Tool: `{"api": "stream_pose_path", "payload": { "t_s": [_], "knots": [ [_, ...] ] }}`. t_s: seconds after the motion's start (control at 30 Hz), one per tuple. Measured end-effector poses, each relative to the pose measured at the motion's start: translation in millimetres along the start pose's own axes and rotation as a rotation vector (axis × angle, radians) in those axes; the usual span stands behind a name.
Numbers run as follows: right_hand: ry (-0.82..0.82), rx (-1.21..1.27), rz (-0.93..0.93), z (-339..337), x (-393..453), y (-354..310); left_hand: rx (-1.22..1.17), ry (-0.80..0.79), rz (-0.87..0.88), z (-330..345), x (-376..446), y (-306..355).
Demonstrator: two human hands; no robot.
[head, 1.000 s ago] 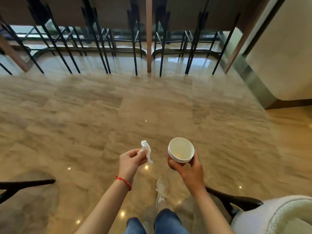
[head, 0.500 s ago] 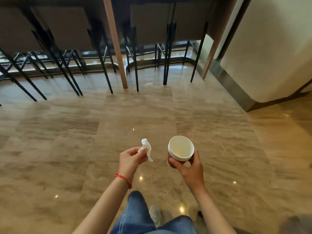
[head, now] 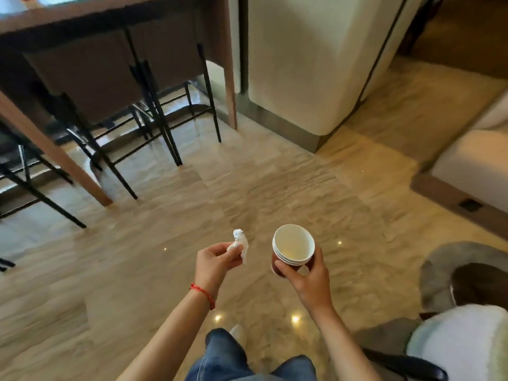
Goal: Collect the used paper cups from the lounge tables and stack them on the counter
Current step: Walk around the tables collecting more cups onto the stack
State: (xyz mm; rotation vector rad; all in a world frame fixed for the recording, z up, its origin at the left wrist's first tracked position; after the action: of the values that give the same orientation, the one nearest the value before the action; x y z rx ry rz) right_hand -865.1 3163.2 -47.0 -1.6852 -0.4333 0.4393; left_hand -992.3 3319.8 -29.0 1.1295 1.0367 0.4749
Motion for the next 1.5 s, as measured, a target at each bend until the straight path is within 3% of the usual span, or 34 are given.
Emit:
{"api": "stream_pose_path", "payload": {
  "t_s": [0.3,0.53,1.07,1.5],
  "knots": [
    [0.407,0.032,0.080,-43,10,-1,0.221,-0.340,0.001,83,64,20],
    [0.566,-0.002,0.146,-92,34,7,0.294,-0.507,-0.041,164,92,18],
    [0.607,-0.032,0.127,-273,208,12,0.351,-0.574,-0.053,411,163,45],
    [0.788,0.037,0.209,-378,358,10,0.427,-0.735,-0.056,612,248,101]
  ]
}}
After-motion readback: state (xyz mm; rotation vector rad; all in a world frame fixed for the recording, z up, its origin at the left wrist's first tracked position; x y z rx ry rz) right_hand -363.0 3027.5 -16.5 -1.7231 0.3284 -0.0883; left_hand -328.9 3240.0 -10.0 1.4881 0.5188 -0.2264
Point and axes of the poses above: each hand's wrist, its own x-axis towards the middle knuckle, its own z-axis out of the palm, y = z × x, the point moved 4 cm from there along x, towards the middle knuckle
